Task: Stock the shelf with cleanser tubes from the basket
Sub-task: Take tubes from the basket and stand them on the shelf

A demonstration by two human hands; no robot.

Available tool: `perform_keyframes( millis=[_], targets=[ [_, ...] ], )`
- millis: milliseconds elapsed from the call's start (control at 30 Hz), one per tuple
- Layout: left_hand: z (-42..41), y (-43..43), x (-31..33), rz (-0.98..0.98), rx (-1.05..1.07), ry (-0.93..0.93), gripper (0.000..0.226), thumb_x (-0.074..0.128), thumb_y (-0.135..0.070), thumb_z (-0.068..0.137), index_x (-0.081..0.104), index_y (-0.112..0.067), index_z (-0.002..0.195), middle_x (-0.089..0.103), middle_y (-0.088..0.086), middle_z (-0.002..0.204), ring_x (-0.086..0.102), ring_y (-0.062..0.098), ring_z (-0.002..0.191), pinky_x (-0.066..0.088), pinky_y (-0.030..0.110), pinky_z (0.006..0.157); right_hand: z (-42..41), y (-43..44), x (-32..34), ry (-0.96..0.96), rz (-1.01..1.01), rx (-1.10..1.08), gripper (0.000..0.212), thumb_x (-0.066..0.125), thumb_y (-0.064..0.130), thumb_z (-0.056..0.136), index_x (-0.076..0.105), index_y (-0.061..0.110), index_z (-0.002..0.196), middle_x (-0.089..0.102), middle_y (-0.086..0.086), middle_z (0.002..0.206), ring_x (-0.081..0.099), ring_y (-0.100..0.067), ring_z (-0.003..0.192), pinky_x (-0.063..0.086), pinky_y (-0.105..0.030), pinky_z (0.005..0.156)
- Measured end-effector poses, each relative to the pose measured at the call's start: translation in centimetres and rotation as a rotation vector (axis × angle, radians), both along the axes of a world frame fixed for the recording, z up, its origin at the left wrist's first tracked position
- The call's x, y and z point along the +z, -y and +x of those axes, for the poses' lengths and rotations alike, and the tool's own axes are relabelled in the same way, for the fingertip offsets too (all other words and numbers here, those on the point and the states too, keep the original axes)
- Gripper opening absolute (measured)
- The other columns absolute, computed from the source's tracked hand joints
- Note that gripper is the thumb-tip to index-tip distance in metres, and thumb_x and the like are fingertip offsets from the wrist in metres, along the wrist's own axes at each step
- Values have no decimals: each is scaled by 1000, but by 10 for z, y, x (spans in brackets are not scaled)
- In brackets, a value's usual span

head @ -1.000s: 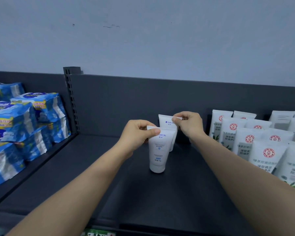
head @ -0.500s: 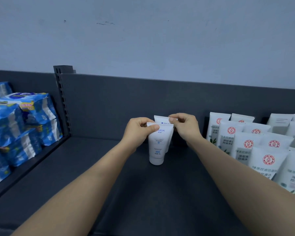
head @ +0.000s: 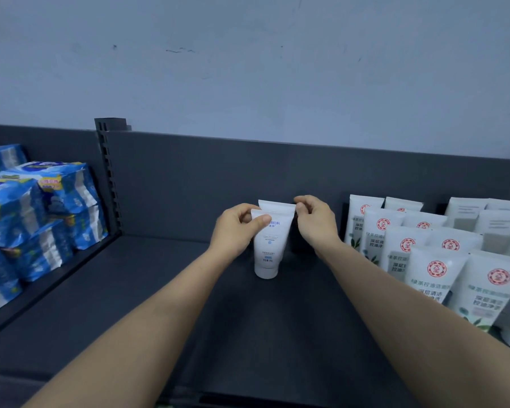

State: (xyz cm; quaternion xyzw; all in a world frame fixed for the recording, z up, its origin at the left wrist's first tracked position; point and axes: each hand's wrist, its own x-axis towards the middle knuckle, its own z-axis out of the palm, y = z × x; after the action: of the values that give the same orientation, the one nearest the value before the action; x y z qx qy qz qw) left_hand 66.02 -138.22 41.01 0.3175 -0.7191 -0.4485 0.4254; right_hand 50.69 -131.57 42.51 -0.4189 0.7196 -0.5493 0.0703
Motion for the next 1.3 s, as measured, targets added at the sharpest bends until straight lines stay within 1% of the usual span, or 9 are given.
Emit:
perform_keyframes(
  millis=[100,133,233,300,467,567,833,1100,1300],
  targets=[
    [5,-8,4,-96,99,89,27,68,-32,86,64,-20,111,62,-11,84,59,7,80,50,22,73,4,-10,6,-57,-8,-27,33,39,18,101,60,15,126,62,-1,126,55,-16,114,36,-21,89],
    [8,-11,6,-130,135,126,31,67,-32,87,62,-20,115,63,-10,89,59,6,84,49,21,76,6,-14,8,-79,-12,-27,33,38,19,101,59,15,126,62,-1,124,55,-17,114,36,-21,88],
    [26,-18,13,-243,238,280,38,66,-36,87,61,-21,122,66,-4,110,60,13,104,48,33,93,15,-25,15,-186,-28,9,32,40,22,100,58,15,126,64,0,121,57,-18,112,40,-27,90],
    [43,-25,17,-309,290,422,42,64,-37,88,58,-20,126,63,-2,119,57,16,112,46,36,98,24,-31,18,-275,-35,43,33,44,25,98,58,16,127,62,-1,123,56,-19,114,43,-33,95],
    [95,-53,26,-439,402,814,48,58,-39,92,51,-18,134,54,2,134,51,24,122,45,41,98,58,-47,23,-494,18,150,38,53,28,94,54,18,131,57,-1,132,45,-22,126,40,-35,95],
    [129,-73,27,-470,503,973,48,59,-40,91,53,-14,130,54,7,131,51,28,120,45,41,96,85,-58,22,-613,80,230,43,56,29,93,51,18,134,55,-2,134,43,-24,128,39,-37,100],
    [220,-144,19,-410,693,1237,41,57,-43,91,55,-11,118,57,11,117,54,33,111,48,42,85,163,-87,2,-772,210,456,46,55,31,94,46,18,138,50,-6,138,41,-29,129,40,-42,102],
    [307,-213,4,-250,865,1343,42,55,-36,93,52,-15,129,56,7,128,53,29,118,46,41,90,252,-109,-10,-899,231,685,48,54,35,94,45,19,138,51,-9,135,42,-31,127,41,-43,99],
    [374,-260,-10,-97,978,1424,36,57,-37,91,55,-14,119,59,7,121,56,29,113,47,40,85,324,-122,-27,-1020,245,847,42,52,36,95,47,17,132,53,-9,129,46,-31,122,42,-41,91]
  ],
)
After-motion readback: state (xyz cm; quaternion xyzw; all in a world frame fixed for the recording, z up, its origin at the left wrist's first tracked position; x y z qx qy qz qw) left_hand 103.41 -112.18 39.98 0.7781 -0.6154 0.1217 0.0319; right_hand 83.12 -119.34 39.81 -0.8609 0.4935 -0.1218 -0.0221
